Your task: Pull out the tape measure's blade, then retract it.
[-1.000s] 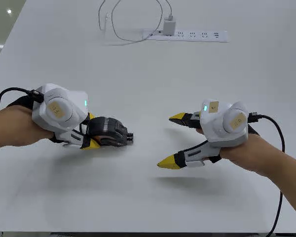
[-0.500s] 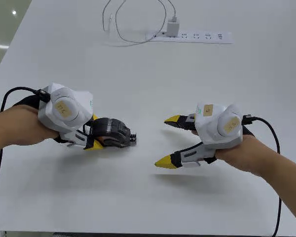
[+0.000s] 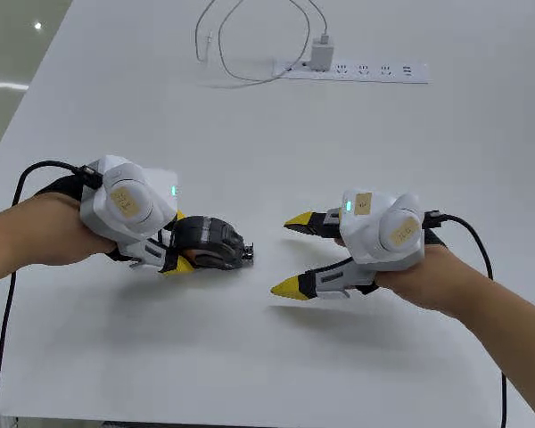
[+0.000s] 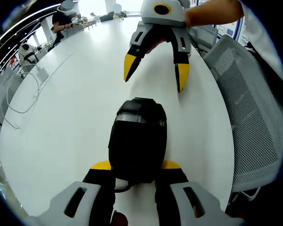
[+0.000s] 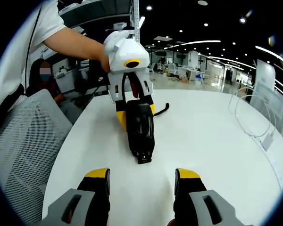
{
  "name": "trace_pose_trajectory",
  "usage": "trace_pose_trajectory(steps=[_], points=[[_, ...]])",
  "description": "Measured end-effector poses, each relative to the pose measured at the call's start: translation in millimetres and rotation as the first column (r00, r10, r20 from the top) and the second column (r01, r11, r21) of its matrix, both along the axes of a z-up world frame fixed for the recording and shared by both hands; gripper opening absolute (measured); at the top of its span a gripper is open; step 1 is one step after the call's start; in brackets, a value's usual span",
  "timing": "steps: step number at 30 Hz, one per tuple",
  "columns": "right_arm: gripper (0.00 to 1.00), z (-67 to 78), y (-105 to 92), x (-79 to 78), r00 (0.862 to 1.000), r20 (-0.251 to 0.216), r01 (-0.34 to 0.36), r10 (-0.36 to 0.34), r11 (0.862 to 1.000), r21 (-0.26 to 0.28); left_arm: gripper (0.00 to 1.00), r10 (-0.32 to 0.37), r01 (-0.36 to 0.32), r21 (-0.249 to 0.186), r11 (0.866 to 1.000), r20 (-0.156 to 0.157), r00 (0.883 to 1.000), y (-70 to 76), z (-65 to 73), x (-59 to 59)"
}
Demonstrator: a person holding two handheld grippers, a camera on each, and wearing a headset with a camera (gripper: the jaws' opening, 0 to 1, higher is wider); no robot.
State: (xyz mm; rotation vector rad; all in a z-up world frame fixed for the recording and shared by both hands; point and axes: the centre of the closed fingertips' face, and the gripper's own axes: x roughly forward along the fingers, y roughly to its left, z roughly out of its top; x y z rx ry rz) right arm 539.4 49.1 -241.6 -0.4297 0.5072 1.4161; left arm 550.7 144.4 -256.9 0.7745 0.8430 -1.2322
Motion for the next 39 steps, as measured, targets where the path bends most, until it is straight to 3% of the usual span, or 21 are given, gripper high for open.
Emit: trace_pose_trajectory(steps=[31, 39], points=[[0.31, -14.2, 32.6, 12.7, 0.999, 0.009, -0.035, 0.034, 0.999, 0.031, 0.28, -0.006, 0.006, 0.000, 1.000, -0.012, 1.000, 0.1, -0.9, -0.2], [0.23, -18.3, 35.4, 9.2, 0.998, 0.007, -0.057, 0.057, 0.998, 0.028, 0.28, -0.010, 0.010, -0.002, 1.000, -0.014, 1.000, 0.1, -1.1, -0.3]])
